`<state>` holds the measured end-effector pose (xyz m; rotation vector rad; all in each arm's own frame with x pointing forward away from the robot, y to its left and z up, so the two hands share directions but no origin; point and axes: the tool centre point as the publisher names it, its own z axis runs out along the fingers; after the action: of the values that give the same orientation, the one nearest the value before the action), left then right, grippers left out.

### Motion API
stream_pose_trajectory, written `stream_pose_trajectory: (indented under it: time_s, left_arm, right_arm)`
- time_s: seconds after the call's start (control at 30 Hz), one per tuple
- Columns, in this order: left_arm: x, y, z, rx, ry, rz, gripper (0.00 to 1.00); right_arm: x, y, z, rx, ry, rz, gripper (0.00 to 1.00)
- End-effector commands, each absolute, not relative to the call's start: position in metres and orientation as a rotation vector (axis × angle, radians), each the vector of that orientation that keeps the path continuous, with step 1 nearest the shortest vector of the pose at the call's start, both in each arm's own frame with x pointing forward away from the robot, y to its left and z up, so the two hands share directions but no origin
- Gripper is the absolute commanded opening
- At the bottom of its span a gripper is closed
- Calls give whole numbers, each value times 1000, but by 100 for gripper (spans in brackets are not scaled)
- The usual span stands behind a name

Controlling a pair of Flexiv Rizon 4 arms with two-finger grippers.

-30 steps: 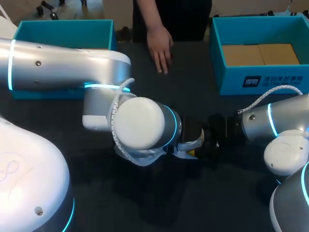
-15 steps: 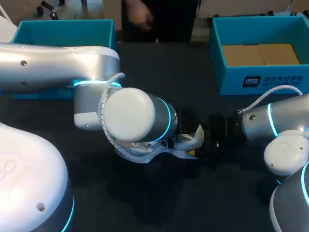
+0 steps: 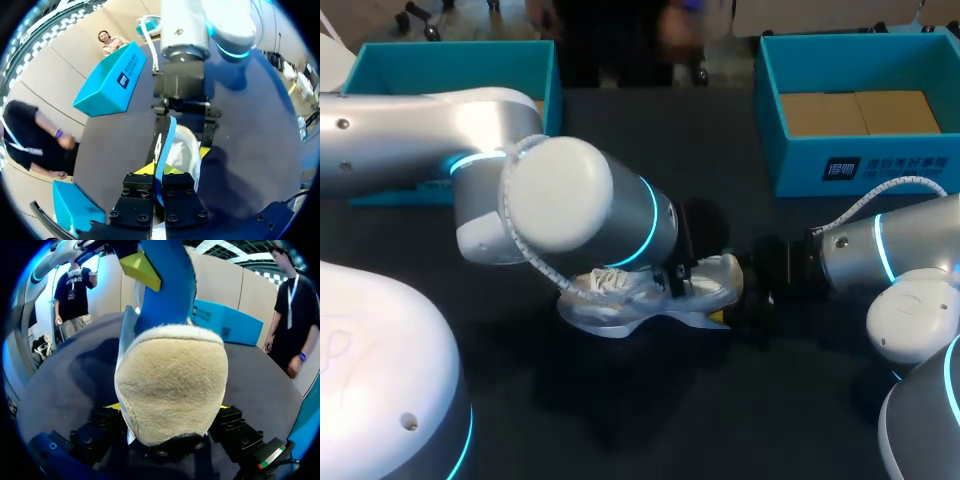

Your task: Take the shoe out of the shoebox, open the shoe tongue, remove and reinsert the insole, then place the shoe into the shoebox

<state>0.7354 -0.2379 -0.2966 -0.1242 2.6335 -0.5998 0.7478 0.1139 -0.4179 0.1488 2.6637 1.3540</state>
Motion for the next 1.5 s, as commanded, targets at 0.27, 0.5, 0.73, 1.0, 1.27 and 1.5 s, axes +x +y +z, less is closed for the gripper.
stream_pose_trajectory:
  time_s: [0.27,0.5,0.73,1.0,1.27,1.5]
  left_arm:
    - [724,-253,-267,-225,2649,-772,0]
    - [708,-265,-236,-265,2625,-911,0]
    - [693,-267,-206,-324,2597,-1048,0]
    - [677,-264,-166,-437,2541,-1230,0]
    - [661,-267,-134,-531,2487,-1396,0]
    - [646,-265,-103,-620,2442,-1579,0]
  right_arm:
    - [747,115,-417,150,2665,1348,0]
    - [747,115,-417,150,2665,1348,0]
    - [747,115,-417,150,2665,1348,0]
    - [747,115,-417,150,2665,1348,0]
    - [747,115,-417,150,2665,1348,0]
    - [747,115,-417,150,2665,1348,0]
